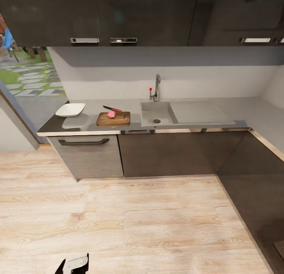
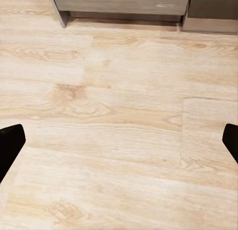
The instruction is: In the kitchen, take the Vidalia onion out of the sink, dice it on the chopping board with the paring knife, put the diced onion into the bowl on the countertop, then place both the paring knife and the chopping board into the sink.
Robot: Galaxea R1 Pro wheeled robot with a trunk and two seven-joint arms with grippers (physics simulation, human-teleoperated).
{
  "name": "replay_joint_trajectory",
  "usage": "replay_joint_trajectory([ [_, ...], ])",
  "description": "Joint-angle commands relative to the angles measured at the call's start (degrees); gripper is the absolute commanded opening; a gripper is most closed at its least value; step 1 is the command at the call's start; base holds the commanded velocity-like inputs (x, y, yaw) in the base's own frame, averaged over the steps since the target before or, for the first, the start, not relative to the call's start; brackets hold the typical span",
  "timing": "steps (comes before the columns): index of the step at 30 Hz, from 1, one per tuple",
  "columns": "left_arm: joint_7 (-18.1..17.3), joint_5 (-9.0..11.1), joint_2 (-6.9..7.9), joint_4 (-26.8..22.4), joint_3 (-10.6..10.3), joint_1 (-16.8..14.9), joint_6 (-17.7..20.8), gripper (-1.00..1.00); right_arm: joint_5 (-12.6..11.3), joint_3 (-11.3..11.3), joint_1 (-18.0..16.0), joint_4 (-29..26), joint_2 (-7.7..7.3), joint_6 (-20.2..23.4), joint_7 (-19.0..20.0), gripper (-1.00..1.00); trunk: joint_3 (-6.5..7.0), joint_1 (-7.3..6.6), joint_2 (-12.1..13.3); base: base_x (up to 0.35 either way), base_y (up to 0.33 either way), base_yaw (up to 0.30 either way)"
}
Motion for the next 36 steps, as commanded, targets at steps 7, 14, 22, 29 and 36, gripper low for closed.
replay_joint_trajectory([
  [7,0.59,-0.01,0.09,0.11,-0.4,-0.04,0.07,1.0,-0.42,0.48,0.01,-0.12,-0.08,-0.12,-0.48,1.0,-0.09,0.03,-0.1,0.0,0.0,0.0],
  [14,0.62,-0.01,0.07,0.1,-0.4,-0.03,0.57,1.0,-0.41,0.48,0.03,-0.12,-0.08,-0.13,-0.44,1.0,-0.09,0.03,-0.1,0.0,0.0,0.0],
  [22,0.55,-0.08,-0.05,0.1,-0.4,-0.03,3.8,1.0,-0.44,0.48,0.0,-0.12,-0.08,-0.1,-0.45,1.0,-0.09,0.03,-0.1,0.0,0.0,0.0],
  [29,0.54,-0.09,-0.07,0.03,-0.4,-0.03,4.55,1.0,-0.42,0.48,0.01,-0.12,-0.08,-0.12,-0.45,1.0,-0.09,0.03,-0.1,0.0,0.0,0.0],
  [36,0.54,-0.08,-0.08,0.01,-0.4,-0.03,4.63,1.0,-0.53,0.48,0.0,-0.12,-0.03,-0.01,-0.46,1.0,-0.09,0.03,-0.1,0.0,0.0,0.0],
])
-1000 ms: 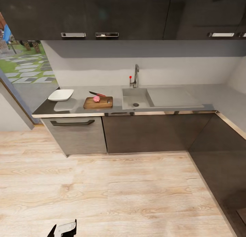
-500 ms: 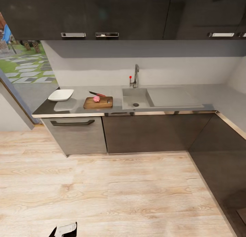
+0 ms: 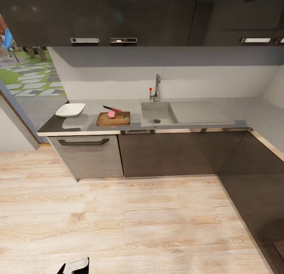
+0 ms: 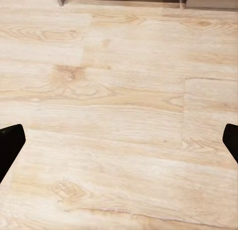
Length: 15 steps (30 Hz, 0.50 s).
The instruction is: In the kitchen, take the Vidalia onion out of the sink, dice it on the chopping board with the paring knife, put the diced onion into the bowl on the countertop, then place both the paring knife and the chopping board into the sink.
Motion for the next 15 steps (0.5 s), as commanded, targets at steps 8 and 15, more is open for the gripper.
replay_joint_trajectory([
  [8,0.3,0.15,-0.02,0.21,-0.41,-0.09,-0.3,1.0,-0.63,0.6,0.02,-0.11,0.24,-0.16,-0.34,1.0,-0.04,0.03,-0.1,0.0,0.0,0.0],
  [15,0.33,0.15,-0.02,0.21,-0.41,-0.09,-0.3,1.0,-0.6,0.61,0.02,-0.12,0.3,-0.69,-0.28,1.0,0.46,0.03,-0.1,0.0,0.0,0.0],
])
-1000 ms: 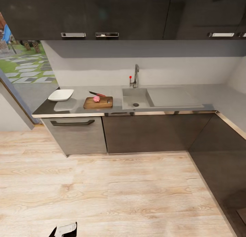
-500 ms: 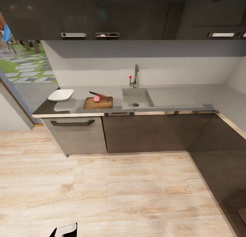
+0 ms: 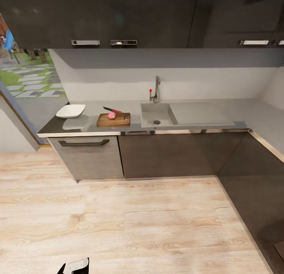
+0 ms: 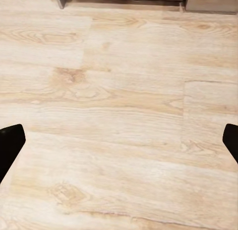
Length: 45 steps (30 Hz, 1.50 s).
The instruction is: In the kitchen, take the Vidalia onion out of the sink, dice it on the chopping board with the paring knife, put the diced onion into the bowl on the countertop, then place both the paring knife and the chopping board into the sink.
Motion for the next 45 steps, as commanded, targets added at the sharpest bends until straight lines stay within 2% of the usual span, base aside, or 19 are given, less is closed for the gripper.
replay_joint_trajectory([
  [1,0.27,0.14,-0.02,0.21,-0.41,-0.09,-0.31,1.0,-0.43,0.47,-0.01,-0.12,-0.08,-0.35,-0.43,1.0,0.0,0.04,-0.1,0.0,0.0,0.0],
  [9,0.28,0.19,-0.01,0.21,-0.41,-0.09,-0.3,1.0,-0.45,0.45,0.0,-0.12,-0.08,-2.98,-0.39,1.0,0.71,0.04,-0.1,0.0,0.0,0.0],
  [16,0.28,0.2,-0.02,0.21,-0.41,-0.09,-0.29,1.0,-0.39,0.35,-0.01,-1.34,-0.19,-7.74,-0.55,1.0,1.34,0.04,-0.1,0.0,0.0,0.0],
  [21,0.28,0.17,-0.01,0.21,-0.41,-0.09,-0.28,1.0,-0.33,0.28,-0.02,-5.43,-0.34,-13.09,-0.83,1.0,1.79,0.04,-0.1,0.0,0.0,0.0],
  [30,0.28,0.16,0.03,0.21,-0.41,-0.09,-0.23,1.0,-0.26,0.2,-0.02,-6.37,-0.34,-17.1,-1.04,1.0,2.6,0.04,-0.1,0.0,0.0,0.0],
  [45,0.28,0.21,0.07,0.13,-0.33,-0.09,-0.24,1.0,-0.24,0.03,-0.02,-5.6,-0.51,-18.9,-1.5,1.0,3.96,0.04,-0.1,0.0,0.0,0.0],
])
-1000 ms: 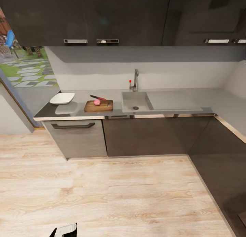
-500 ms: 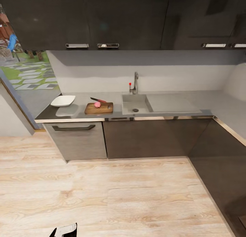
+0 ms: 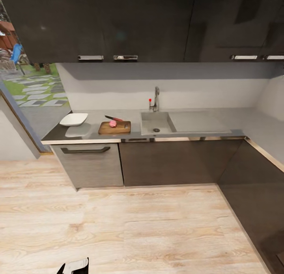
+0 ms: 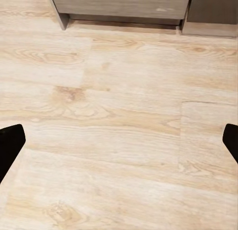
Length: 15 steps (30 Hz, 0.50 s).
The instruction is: In the kitchen, take the Vidalia onion out of the sink, dice it on the chopping board with the paring knife, put the diced onion into the bowl on the countertop, then place both the paring knife and the chopping board into the sink.
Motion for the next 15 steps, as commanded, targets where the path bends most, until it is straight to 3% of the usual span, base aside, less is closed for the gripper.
replay_joint_trajectory([
  [1,0.26,0.14,-0.02,0.21,-0.4,-0.1,-0.3,1.0,-0.26,0.32,-0.01,-0.11,-0.1,-0.11,-0.84,1.0,0.0,0.04,-0.1,0.0,0.0,0.0],
  [15,0.26,0.14,-0.02,0.24,-0.4,-0.1,-0.3,1.0,-0.3,-0.44,-0.01,-0.09,-0.11,-0.13,-1.66,1.0,1.26,0.04,-0.1,0.0,0.0,0.0],
])
